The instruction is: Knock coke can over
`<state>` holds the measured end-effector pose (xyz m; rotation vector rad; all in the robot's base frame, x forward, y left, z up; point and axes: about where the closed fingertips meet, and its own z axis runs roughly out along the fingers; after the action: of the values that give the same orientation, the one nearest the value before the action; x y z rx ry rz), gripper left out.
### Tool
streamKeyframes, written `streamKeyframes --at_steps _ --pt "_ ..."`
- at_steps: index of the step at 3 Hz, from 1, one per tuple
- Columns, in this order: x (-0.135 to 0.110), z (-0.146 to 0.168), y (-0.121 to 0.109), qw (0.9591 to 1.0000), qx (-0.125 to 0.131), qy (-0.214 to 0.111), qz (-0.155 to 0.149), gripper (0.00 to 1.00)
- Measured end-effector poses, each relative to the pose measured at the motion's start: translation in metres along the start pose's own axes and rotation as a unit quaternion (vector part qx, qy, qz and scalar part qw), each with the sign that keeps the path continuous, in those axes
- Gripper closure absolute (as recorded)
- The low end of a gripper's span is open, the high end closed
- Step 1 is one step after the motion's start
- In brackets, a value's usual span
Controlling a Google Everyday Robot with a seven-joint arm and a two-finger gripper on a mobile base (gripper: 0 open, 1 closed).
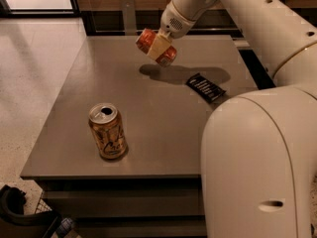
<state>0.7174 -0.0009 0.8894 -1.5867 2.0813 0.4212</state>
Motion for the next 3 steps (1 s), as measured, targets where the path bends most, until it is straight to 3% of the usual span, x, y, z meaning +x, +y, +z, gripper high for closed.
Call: streamKeyframes --at_steps 1,3 --pt "0.008 0.023 0.007 0.9975 -0.005 0.07 -0.007 1.0" --pt "0.007 0.072 0.032 0.9898 -0.041 0.132 -0.033 0.98"
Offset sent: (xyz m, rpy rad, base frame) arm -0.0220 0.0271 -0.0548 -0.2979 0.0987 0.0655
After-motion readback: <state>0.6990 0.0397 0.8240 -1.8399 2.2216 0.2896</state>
